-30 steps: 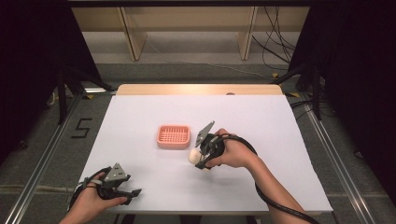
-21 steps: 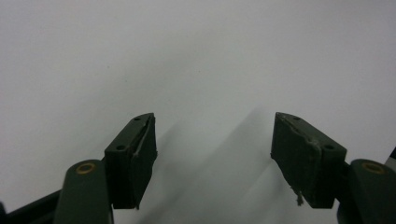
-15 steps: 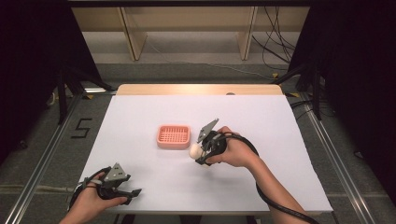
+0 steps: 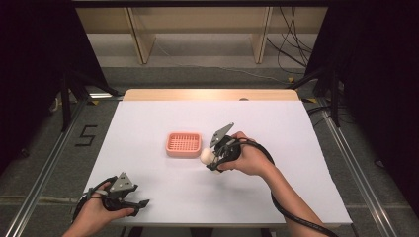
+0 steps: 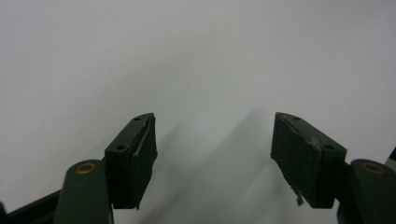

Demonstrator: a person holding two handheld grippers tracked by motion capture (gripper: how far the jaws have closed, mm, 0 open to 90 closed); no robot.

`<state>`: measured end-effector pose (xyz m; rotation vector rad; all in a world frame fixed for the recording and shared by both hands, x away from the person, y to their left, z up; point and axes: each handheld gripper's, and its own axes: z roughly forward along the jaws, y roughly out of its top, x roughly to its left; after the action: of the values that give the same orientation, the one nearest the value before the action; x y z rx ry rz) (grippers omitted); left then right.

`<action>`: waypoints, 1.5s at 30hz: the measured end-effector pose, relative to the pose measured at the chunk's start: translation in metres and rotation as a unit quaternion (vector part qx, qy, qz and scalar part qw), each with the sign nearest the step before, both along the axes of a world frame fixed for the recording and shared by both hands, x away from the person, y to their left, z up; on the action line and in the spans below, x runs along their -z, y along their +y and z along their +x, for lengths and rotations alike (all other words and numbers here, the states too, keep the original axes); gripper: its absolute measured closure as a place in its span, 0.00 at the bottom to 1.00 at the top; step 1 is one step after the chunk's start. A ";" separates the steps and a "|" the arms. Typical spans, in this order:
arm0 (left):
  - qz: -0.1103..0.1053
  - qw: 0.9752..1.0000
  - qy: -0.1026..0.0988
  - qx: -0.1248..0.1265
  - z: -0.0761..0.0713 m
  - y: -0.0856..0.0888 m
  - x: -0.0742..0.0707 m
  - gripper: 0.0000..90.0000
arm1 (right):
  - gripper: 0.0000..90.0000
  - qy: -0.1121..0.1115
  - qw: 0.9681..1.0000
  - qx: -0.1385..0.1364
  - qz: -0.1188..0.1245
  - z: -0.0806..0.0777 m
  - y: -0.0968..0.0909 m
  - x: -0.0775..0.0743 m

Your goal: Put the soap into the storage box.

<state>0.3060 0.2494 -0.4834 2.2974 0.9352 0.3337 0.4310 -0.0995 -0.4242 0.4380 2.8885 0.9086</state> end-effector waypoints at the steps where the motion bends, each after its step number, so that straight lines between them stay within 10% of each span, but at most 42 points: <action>1: -0.003 1.000 0.000 0.000 0.000 0.000 0.000 0.34 | 0.56 -0.004 1.000 0.003 0.001 0.000 0.000 0.000; 45: -0.002 1.000 -0.005 -0.001 -0.001 0.001 -0.001 0.34 | 0.56 -0.023 0.998 0.034 0.038 0.009 0.009 -0.010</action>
<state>0.3054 0.2499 -0.4828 2.2892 0.9321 0.3424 0.4400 -0.0905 -0.4142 0.5118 2.7868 1.0068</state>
